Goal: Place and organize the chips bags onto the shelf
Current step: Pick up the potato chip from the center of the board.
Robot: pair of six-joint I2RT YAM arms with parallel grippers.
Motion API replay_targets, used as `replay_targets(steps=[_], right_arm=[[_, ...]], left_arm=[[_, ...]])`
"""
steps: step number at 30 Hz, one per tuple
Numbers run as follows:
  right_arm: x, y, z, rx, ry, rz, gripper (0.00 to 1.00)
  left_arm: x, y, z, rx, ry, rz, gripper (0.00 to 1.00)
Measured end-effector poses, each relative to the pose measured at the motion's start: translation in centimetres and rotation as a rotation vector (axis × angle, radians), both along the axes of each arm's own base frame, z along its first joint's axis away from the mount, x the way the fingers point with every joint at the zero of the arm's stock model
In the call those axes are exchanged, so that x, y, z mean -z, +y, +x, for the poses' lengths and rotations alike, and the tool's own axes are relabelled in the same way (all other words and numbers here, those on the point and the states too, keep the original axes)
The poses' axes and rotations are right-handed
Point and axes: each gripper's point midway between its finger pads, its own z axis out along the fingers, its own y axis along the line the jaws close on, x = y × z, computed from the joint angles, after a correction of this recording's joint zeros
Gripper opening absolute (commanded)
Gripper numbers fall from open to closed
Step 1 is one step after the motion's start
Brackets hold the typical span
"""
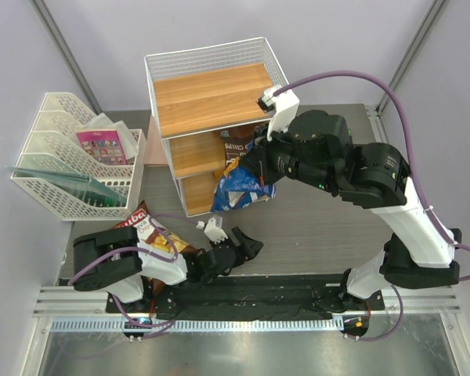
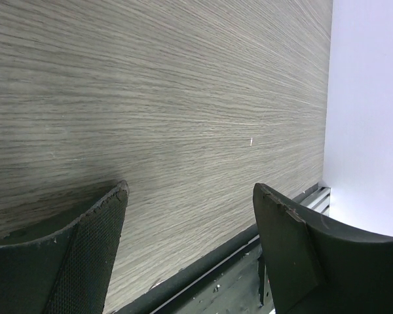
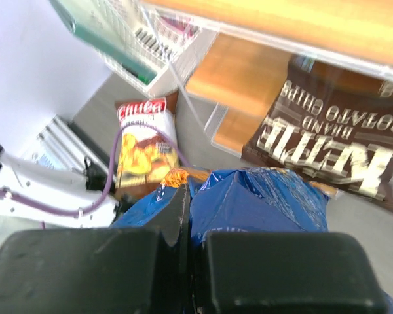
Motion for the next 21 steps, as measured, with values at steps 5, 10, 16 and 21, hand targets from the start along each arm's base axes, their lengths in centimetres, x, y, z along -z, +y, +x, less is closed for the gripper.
replay_targets(steps=[5,10,16,21], right_arm=[[-3.3,0.1,1.0,0.012,-0.095,0.033,0.01],[-4.4,0.2,1.5,0.0,-0.164,0.023,0.01],[-5.7,0.8,2.1,-0.011,-0.232,0.038,0.01],[-6.9,1.3,2.1,-0.034,-0.272,0.07,0.01]], left_arm=[[0.0,0.0,0.0,0.002,0.001,0.001,0.79],[0.1,-0.3,0.0,0.005,0.002,0.0,0.79],[0.1,-1.3,0.0,0.023,0.003,0.001,0.78],[0.1,-2.0,0.0,0.036,0.001,-0.005,0.78]])
